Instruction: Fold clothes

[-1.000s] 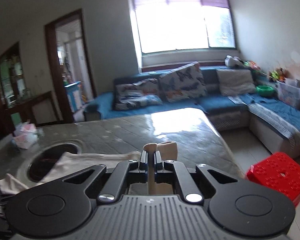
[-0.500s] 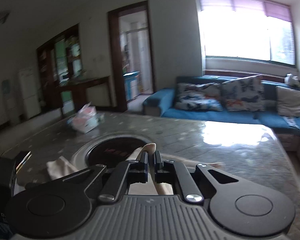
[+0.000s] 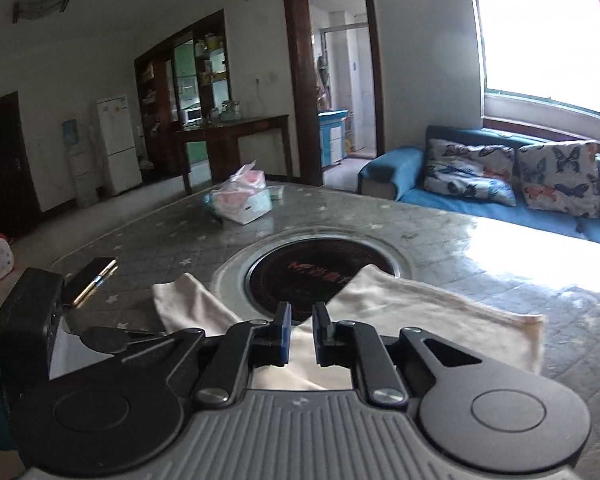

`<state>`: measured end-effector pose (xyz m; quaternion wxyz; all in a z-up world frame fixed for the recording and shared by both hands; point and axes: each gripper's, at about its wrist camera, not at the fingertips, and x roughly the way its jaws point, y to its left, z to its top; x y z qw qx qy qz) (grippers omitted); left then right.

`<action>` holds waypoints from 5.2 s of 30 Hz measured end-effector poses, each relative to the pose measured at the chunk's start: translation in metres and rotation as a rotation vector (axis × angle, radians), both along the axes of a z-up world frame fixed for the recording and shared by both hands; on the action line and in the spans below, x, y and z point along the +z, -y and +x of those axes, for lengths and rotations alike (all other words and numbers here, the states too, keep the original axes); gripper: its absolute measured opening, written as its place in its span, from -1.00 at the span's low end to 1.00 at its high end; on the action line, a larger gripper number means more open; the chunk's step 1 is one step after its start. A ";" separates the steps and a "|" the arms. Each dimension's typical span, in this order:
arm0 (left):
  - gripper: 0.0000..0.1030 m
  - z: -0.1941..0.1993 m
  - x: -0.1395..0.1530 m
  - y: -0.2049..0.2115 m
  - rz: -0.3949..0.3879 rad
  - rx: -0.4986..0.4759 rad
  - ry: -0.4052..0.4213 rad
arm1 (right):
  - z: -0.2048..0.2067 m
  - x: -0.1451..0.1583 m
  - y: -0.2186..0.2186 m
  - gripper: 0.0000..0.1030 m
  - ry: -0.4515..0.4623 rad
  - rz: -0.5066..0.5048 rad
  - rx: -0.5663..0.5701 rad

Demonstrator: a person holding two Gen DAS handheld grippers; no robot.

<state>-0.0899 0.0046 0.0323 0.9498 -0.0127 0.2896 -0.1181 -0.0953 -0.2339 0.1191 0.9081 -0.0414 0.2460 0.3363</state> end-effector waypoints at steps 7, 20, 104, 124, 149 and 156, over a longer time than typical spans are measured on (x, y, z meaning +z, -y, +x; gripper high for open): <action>0.11 0.004 0.001 0.002 0.010 -0.010 0.007 | -0.001 -0.010 0.042 -0.65 -0.007 -0.101 -0.135; -0.20 0.040 -0.013 0.025 0.079 -0.046 -0.039 | 0.003 -0.076 0.102 -0.64 -0.162 -0.153 -0.274; -0.63 0.034 -0.013 0.048 0.127 -0.131 -0.016 | 0.000 -0.089 0.082 -0.66 -0.134 -0.236 0.034; -0.46 0.018 -0.017 0.022 0.093 -0.060 -0.029 | 0.014 -0.104 0.017 -0.62 -0.110 -0.251 0.156; -0.08 0.015 -0.010 -0.126 0.067 0.565 -0.051 | 0.042 -0.105 -0.065 -0.32 -0.095 -0.250 0.304; -0.12 0.031 -0.014 -0.166 0.055 0.723 -0.079 | 0.036 -0.094 -0.057 -0.30 -0.072 -0.242 0.285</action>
